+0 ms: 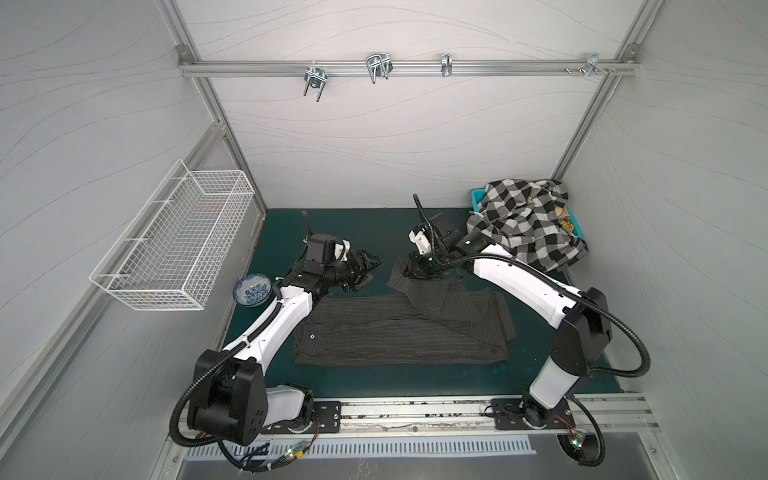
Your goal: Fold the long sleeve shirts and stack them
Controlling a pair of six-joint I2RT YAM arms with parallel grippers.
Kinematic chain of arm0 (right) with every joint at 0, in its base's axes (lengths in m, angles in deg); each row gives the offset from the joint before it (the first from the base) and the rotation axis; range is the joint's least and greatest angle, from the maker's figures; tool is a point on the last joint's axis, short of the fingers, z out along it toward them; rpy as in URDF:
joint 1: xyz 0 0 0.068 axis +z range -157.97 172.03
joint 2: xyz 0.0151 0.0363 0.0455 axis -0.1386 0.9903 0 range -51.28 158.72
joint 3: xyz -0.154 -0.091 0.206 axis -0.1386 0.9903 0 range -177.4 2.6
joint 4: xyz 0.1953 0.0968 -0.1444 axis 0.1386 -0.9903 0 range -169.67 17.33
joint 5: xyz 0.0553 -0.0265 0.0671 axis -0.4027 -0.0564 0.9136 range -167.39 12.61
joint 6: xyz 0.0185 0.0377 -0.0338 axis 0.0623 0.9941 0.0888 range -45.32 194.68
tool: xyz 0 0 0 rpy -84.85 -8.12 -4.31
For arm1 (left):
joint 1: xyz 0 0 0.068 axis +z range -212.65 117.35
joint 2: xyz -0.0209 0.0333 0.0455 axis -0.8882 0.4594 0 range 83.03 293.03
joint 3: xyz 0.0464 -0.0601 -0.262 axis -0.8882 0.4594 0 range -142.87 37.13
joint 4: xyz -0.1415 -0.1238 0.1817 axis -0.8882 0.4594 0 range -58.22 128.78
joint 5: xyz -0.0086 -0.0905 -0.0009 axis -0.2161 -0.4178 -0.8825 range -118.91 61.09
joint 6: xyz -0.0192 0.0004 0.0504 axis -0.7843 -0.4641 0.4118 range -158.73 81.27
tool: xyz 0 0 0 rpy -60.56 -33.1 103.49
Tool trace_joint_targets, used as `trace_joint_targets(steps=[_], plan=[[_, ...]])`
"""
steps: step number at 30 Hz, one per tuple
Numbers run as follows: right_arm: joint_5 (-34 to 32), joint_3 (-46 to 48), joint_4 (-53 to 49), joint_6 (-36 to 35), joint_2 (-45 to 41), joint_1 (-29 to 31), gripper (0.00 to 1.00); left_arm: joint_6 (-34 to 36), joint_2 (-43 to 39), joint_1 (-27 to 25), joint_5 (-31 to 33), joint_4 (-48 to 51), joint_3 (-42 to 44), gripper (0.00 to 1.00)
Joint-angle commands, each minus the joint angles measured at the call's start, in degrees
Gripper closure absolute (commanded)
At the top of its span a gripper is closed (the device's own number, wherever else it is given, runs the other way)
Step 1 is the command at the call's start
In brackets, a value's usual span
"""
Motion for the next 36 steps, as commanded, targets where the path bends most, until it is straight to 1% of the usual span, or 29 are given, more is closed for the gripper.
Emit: trace_joint_targets(steps=[1,8,11,13,15,19,22,28,30,33,34,35,36], plan=[[4.1,0.4,4.2,3.1,-1.5,0.4,0.94,-1.8,0.8,-1.9,-1.6,-7.3,-0.1,0.30],[6.1,2.5,6.9,5.1,-3.2,0.4,0.93,-0.6,4.6,-2.7,-2.8,-8.0,-0.9,0.38],[6.1,3.0,7.3,5.5,-3.7,0.2,0.92,0.1,5.4,-2.7,-3.4,-8.9,-0.8,0.36],[6.4,3.4,7.3,5.8,-4.0,-0.3,0.92,-0.7,5.4,-2.7,-4.4,-11.8,0.1,0.34],[7.6,4.6,8.6,6.6,-4.6,-1.2,0.92,-2.2,5.9,-2.7,-6.5,-15.6,0.7,0.34],[10.7,7.1,11.5,8.8,-5.4,-3.1,0.92,-4.9,6.4,-2.9,-8.9,-21.4,2.3,0.46],[11.6,8.3,12.5,9.6,-5.5,-4.0,0.92,-6.0,6.3,-2.9,-9.4,-23.4,3.0,0.64],[13.1,9.0,13.9,10.9,-5.1,-4.4,0.91,-6.5,7.5,-4.1,-10.0,-24.5,3.0,0.87],[13.2,9.1,14.2,11.1,-5.2,-4.6,0.90,-7.4,7.8,-4.1,-10.2,-25.8,3.5,0.91],[13.6,9.5,14.4,11.5,-5.5,-5.0,0.88,-10.5,8.6,-4.1,-11.8,-31.1,4.6,0.89],[13.7,9.7,14.6,11.7,-5.5,-5.2,0.88,-11.5,8.8,-4.1,-12.3,-33.0,4.8,0.90],[13.8,9.8,14.6,11.8,-5.5,-5.3,0.86,-12.1,8.8,-4.1,-12.6,-33.6,4.8,0.96],[14.0,9.7,14.5,11.5,-5.4,-5.4,0.80,-12.5,8.7,-4.1,-12.7,-33.6,4.7,1.00]])
